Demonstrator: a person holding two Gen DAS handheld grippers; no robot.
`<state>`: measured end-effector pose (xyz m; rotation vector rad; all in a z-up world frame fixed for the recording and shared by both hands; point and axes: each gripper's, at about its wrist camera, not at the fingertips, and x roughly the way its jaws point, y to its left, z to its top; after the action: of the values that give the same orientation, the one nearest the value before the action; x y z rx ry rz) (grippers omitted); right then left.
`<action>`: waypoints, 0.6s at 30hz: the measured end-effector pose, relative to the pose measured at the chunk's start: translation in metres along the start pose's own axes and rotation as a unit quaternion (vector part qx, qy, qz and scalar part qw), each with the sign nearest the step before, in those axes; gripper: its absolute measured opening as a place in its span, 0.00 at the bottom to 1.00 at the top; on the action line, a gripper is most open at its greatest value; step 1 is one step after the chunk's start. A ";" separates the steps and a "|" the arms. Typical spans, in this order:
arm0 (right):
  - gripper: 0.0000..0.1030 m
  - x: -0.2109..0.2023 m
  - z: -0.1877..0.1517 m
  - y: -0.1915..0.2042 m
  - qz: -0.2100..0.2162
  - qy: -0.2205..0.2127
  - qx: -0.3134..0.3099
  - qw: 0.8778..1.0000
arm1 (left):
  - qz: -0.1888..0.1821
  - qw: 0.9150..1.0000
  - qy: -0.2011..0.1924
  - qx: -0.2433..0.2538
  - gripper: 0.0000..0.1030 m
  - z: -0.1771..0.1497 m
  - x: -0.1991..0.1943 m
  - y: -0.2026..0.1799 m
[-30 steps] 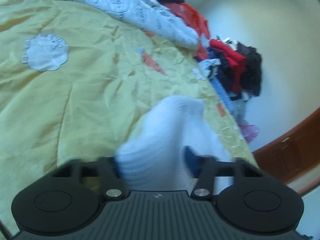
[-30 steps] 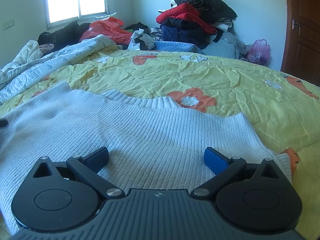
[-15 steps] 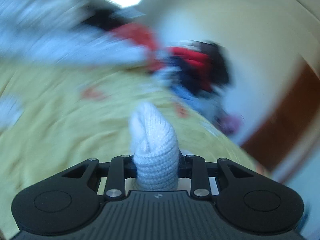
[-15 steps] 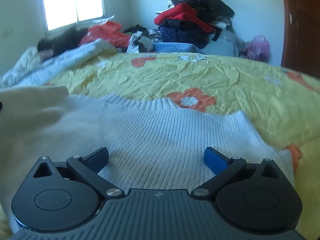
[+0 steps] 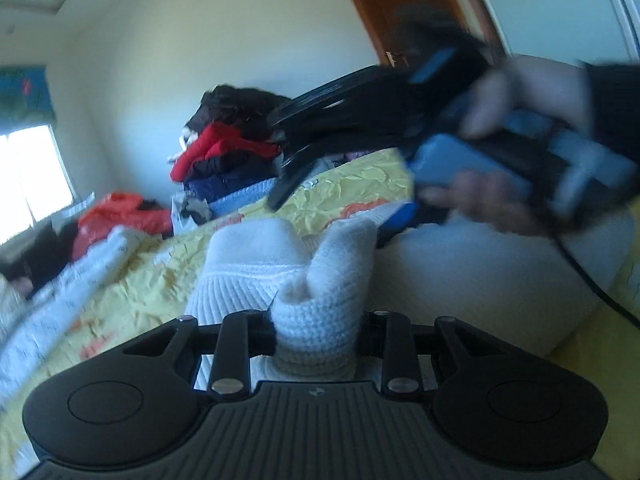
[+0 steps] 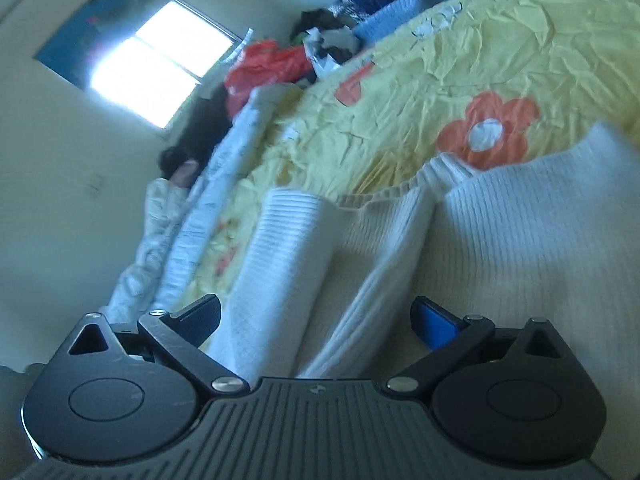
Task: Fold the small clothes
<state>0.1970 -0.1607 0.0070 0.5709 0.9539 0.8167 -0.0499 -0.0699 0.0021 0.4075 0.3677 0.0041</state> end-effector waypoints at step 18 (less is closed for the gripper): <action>0.23 -0.049 0.053 0.017 -0.022 0.009 -0.170 0.985 | -0.043 0.991 -0.078 0.104 0.28 0.058 -0.020 -0.065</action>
<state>0.2216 -0.1943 0.0679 0.2462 0.8159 0.9223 -0.0533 -0.1539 0.0334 0.5947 0.2316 -0.1514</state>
